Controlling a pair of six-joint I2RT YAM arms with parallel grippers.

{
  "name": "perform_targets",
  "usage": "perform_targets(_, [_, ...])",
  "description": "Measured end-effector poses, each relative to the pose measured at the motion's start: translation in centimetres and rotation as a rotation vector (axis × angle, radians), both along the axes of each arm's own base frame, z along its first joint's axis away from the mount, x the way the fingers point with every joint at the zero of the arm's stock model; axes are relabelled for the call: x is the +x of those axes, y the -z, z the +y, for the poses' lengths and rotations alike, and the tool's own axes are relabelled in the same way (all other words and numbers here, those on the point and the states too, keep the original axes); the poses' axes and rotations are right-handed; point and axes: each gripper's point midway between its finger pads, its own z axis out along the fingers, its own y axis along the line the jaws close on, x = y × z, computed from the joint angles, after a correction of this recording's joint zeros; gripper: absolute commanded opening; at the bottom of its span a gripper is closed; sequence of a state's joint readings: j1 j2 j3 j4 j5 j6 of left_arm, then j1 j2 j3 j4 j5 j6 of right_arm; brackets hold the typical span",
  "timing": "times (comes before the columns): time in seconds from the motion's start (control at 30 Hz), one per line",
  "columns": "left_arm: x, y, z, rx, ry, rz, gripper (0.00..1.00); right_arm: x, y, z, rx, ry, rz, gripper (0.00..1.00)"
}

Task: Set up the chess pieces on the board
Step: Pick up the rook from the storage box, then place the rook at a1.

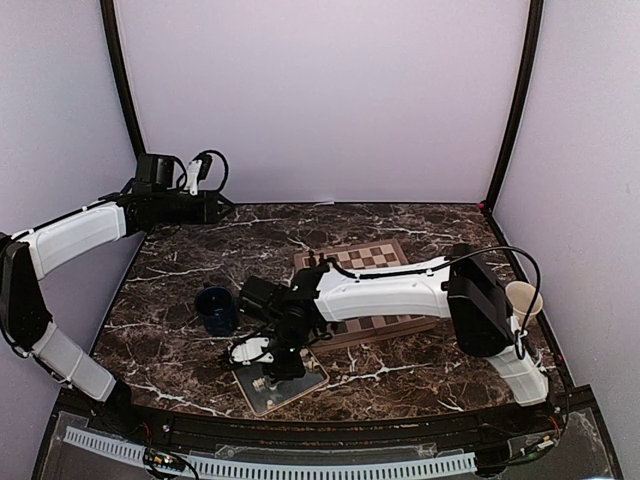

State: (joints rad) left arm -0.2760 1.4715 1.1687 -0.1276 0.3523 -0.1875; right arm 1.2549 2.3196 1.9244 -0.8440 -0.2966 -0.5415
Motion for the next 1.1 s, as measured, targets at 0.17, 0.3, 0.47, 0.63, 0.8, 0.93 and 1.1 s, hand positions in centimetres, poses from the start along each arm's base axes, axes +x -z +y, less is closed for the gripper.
perform_targets(0.17, [0.0,0.0,0.0,-0.001,0.002,0.001,0.43,0.0,-0.2,0.0,-0.002,0.004,0.005,0.05])
perform_targets(0.3, [0.0,0.0,0.0,-0.002,0.003,0.001,0.43,-0.6,-0.5,0.0,0.003,-0.007,0.036,0.05])
perform_targets(0.47, [-0.1,0.0,-0.1,-0.003,0.004,0.001,0.43,-1.5,-1.4,0.1,0.027,-0.034,0.114,0.05])
perform_targets(0.63, [-0.1,0.0,-0.1,-0.003,0.005,0.002,0.43,-1.6,-3.1,0.4,0.060,-0.049,0.178,0.05])
perform_targets(0.8, [-0.1,0.0,-0.1,-0.003,0.006,0.002,0.43,-0.7,-3.6,0.2,0.066,-0.035,0.173,0.05])
perform_targets(0.93, [-0.1,0.0,-0.1,-0.003,0.005,0.002,0.43,0.4,-4.2,-0.8,0.060,-0.009,0.119,0.05])
perform_targets(1.1, [-0.1,0.0,-0.1,-0.003,0.005,0.002,0.43,2.9,-6.9,-3.7,0.075,0.056,0.036,0.05])
